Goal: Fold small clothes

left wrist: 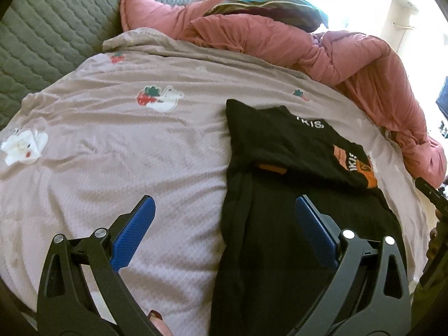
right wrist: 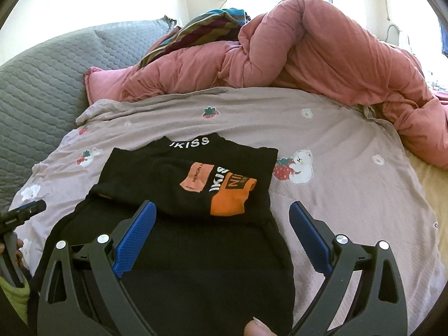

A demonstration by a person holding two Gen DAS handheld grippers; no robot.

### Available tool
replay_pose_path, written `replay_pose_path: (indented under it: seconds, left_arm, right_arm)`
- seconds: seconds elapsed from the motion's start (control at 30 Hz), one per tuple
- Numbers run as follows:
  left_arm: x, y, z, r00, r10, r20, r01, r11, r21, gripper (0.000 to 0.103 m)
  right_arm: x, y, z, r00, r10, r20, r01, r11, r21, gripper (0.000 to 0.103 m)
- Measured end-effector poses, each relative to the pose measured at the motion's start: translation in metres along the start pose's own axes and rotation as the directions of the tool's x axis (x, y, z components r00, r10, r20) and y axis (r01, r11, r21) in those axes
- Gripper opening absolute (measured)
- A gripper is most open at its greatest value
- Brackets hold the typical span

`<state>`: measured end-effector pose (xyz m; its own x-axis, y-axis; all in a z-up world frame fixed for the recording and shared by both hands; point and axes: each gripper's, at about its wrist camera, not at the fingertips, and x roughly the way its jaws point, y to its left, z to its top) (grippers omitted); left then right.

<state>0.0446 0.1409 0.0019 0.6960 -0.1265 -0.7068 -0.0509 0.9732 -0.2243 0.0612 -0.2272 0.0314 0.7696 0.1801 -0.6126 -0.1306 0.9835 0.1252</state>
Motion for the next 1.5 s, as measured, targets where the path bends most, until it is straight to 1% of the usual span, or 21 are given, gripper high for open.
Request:
replay_pose_path:
  seconds: [0.1, 0.2, 0.37, 0.47, 0.53, 0.57, 0.6, 0.63, 0.7, 0.73, 0.77, 0.8, 0.97, 1.07, 1.17, 1.33, 1.37, 1.4, 1.43, 1.5]
  left_arm:
    - [-0.005, 0.002, -0.005, 1.0, 0.008, -0.011, -0.008, 1.0, -0.005, 0.093]
    - [-0.011, 0.005, -0.01, 1.0, 0.0, -0.023, 0.0, 1.0, -0.008, 0.093]
    - [-0.019, 0.0, -0.02, 0.998, 0.017, -0.054, -0.016, 0.999, 0.032, 0.093]
    - [-0.024, -0.003, -0.028, 0.998, 0.024, -0.066, -0.021, 0.998, 0.055, 0.085]
    - [-0.027, -0.004, -0.034, 0.997, 0.019, -0.077, -0.014, 0.998, 0.064, 0.081]
    - [-0.027, -0.004, -0.037, 0.996, 0.014, -0.087, -0.009, 0.998, 0.065, 0.077]
    - [-0.029, -0.004, -0.041, 0.995, 0.007, -0.095, -0.001, 0.998, 0.063, 0.07]
    - [-0.029, -0.004, -0.043, 0.995, 0.004, -0.102, 0.003, 0.998, 0.062, 0.066]
    - [-0.03, -0.003, -0.05, 0.993, -0.009, -0.118, 0.015, 0.998, 0.057, 0.049]
    - [-0.03, -0.004, -0.052, 0.992, -0.017, -0.126, 0.024, 0.998, 0.056, 0.044]
    - [-0.031, -0.003, -0.055, 0.991, -0.024, -0.134, 0.031, 0.998, 0.05, 0.035]
    - [-0.031, -0.002, -0.058, 0.989, -0.025, -0.143, 0.031, 0.999, 0.043, 0.032]
    - [-0.028, 0.001, -0.068, 0.982, -0.03, -0.185, 0.035, 0.999, 0.022, 0.031]
    - [-0.025, 0.0, -0.073, 0.977, -0.028, -0.213, 0.034, 0.999, 0.026, 0.031]
    - [-0.024, -0.002, -0.077, 0.974, -0.023, -0.225, 0.031, 0.999, 0.031, 0.031]
    - [-0.016, -0.003, -0.083, 0.962, -0.017, -0.272, 0.026, 0.999, 0.033, 0.031]
    - [-0.016, -0.003, -0.083, 0.962, -0.017, -0.274, 0.028, 0.999, 0.035, 0.028]
    - [-0.016, -0.004, -0.083, 0.962, -0.02, -0.273, 0.031, 0.999, 0.037, 0.014]
    - [-0.016, -0.004, -0.084, 0.962, -0.019, -0.274, 0.031, 0.999, 0.04, 0.01]
    - [-0.016, -0.004, -0.084, 0.962, -0.017, -0.273, 0.03, 0.999, 0.041, 0.008]
  right_arm:
    - [-0.002, -0.001, -0.004, 1.0, 0.007, -0.009, -0.007, 1.0, -0.005, 0.095]
    - [-0.005, 0.0, -0.01, 1.0, 0.01, -0.014, -0.01, 1.0, -0.013, 0.095]
    - [-0.011, 0.002, -0.017, 1.0, 0.019, -0.022, -0.019, 0.999, -0.03, 0.095]
    - [-0.015, 0.003, -0.022, 0.999, 0.023, -0.027, -0.024, 0.999, -0.041, 0.095]
    - [-0.017, 0.004, -0.025, 0.999, 0.025, -0.029, -0.026, 0.999, -0.046, 0.095]
    - [-0.018, 0.004, -0.026, 0.999, 0.026, -0.031, -0.027, 0.998, -0.048, 0.095]
    - [-0.018, 0.004, -0.027, 0.999, 0.027, -0.032, -0.029, 0.998, -0.049, 0.095]
    - [-0.019, 0.004, -0.029, 0.999, 0.029, -0.034, -0.03, 0.998, -0.051, 0.095]
    - [-0.021, 0.005, -0.032, 0.999, 0.028, -0.037, -0.03, 0.998, -0.054, 0.095]
    - [-0.022, 0.005, -0.034, 0.999, 0.03, -0.04, -0.032, 0.998, -0.056, 0.095]
    - [-0.022, 0.004, -0.035, 0.999, 0.03, -0.042, -0.033, 0.998, -0.057, 0.095]
    - [-0.023, 0.004, -0.037, 0.999, 0.03, -0.044, -0.032, 0.998, -0.058, 0.095]
    - [-0.027, 0.004, -0.045, 0.998, 0.028, -0.057, -0.032, 0.997, -0.066, 0.095]
    - [-0.031, 0.003, -0.05, 0.998, 0.03, -0.061, -0.034, 0.996, -0.077, 0.095]
    - [-0.035, 0.001, -0.055, 0.997, 0.029, -0.069, -0.035, 0.996, -0.085, 0.095]
    - [-0.041, -0.004, -0.067, 0.995, 0.027, -0.092, -0.036, 0.995, -0.093, 0.095]
    - [-0.043, -0.006, -0.069, 0.995, 0.028, -0.099, -0.038, 0.995, -0.095, 0.095]
    - [-0.044, -0.008, -0.072, 0.994, 0.029, -0.108, -0.039, 0.995, -0.095, 0.095]
    - [-0.046, -0.012, -0.076, 0.993, 0.028, -0.118, -0.039, 0.995, -0.094, 0.095]
    - [-0.048, -0.018, -0.084, 0.99, 0.023, -0.139, -0.036, 0.995, -0.093, 0.095]
